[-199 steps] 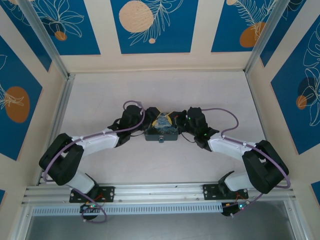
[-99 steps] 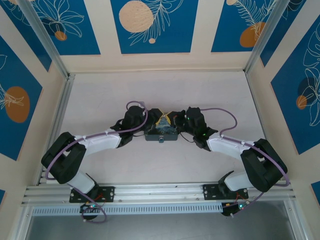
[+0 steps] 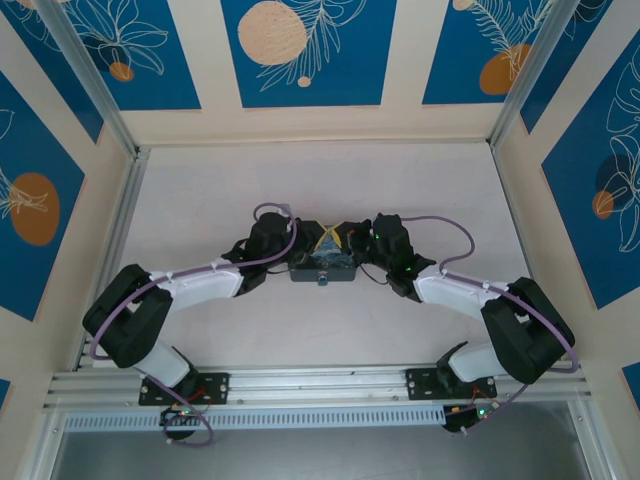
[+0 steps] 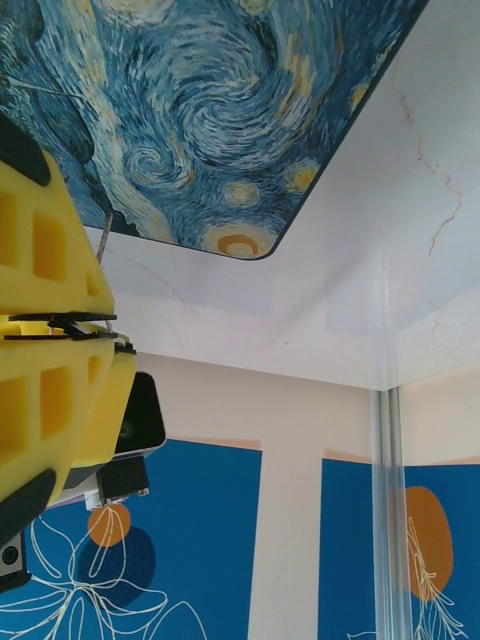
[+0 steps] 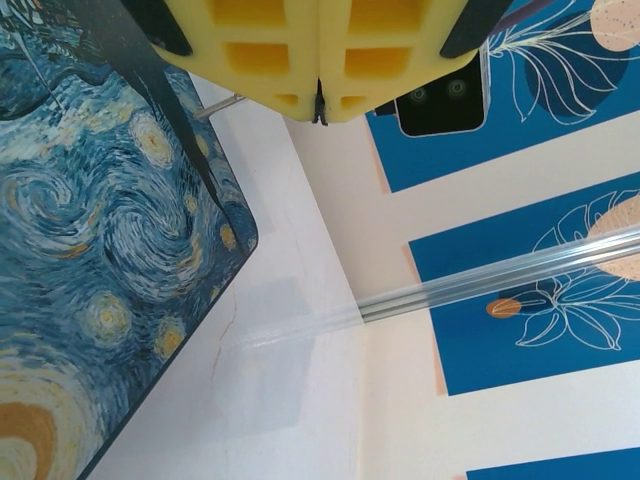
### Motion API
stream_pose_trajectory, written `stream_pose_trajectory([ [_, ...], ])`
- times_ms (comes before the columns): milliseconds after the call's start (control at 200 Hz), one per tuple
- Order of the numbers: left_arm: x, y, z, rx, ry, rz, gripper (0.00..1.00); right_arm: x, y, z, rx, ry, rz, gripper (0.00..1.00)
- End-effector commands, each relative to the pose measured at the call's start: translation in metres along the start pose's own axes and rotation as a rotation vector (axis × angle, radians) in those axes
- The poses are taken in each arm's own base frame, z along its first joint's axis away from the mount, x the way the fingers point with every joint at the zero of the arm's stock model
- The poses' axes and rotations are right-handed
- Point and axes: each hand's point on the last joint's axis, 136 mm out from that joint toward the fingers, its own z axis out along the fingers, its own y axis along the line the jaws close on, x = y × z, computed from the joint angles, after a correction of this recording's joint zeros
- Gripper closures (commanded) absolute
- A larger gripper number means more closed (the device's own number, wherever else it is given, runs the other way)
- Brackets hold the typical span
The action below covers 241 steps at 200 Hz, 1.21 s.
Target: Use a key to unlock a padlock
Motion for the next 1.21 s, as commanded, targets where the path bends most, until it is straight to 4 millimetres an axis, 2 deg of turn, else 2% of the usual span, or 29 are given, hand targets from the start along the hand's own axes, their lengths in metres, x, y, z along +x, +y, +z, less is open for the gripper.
stream_pose_trajectory([
  [0,0.001,-0.016,0.005,0.044,-0.009,0.016,0.94,0.000,0.003,0.002,-0.015,-0.004,0.011,1.00],
  [65,0.001,-0.015,0.006,0.044,-0.008,0.018,1.00,0.001,0.003,0.001,-0.016,0.001,0.012,1.00],
  [155,0.001,-0.015,0.008,0.045,-0.004,0.028,1.00,0.000,0.001,-0.001,-0.009,0.005,0.013,0.99],
  [210,-0.001,-0.015,0.008,0.044,-0.005,0.039,1.00,-0.002,-0.001,-0.003,0.001,0.005,0.008,0.84],
  [255,-0.003,-0.015,0.007,0.038,-0.008,0.050,1.00,-0.004,-0.003,-0.007,0.024,0.006,0.005,0.64],
  [335,-0.008,-0.015,0.004,0.035,-0.018,0.066,1.00,-0.007,-0.003,-0.017,0.054,0.005,-0.032,0.37],
  [450,-0.014,-0.021,-0.003,0.029,-0.025,0.113,1.00,-0.011,-0.003,-0.032,0.103,0.005,-0.094,0.24],
  [570,-0.016,-0.032,-0.014,0.001,-0.015,0.192,1.00,-0.011,0.004,-0.048,0.145,0.019,-0.173,0.19],
  [685,-0.016,-0.043,-0.027,-0.030,-0.001,0.286,1.00,-0.008,0.024,-0.057,0.186,0.056,-0.240,0.15],
  [995,-0.020,-0.075,-0.050,-0.020,0.018,0.404,1.00,0.013,0.077,-0.049,0.237,0.234,-0.301,0.11],
  [1200,-0.025,-0.086,-0.059,-0.014,0.000,0.404,1.00,0.011,0.102,-0.056,0.200,0.247,-0.295,0.11],
])
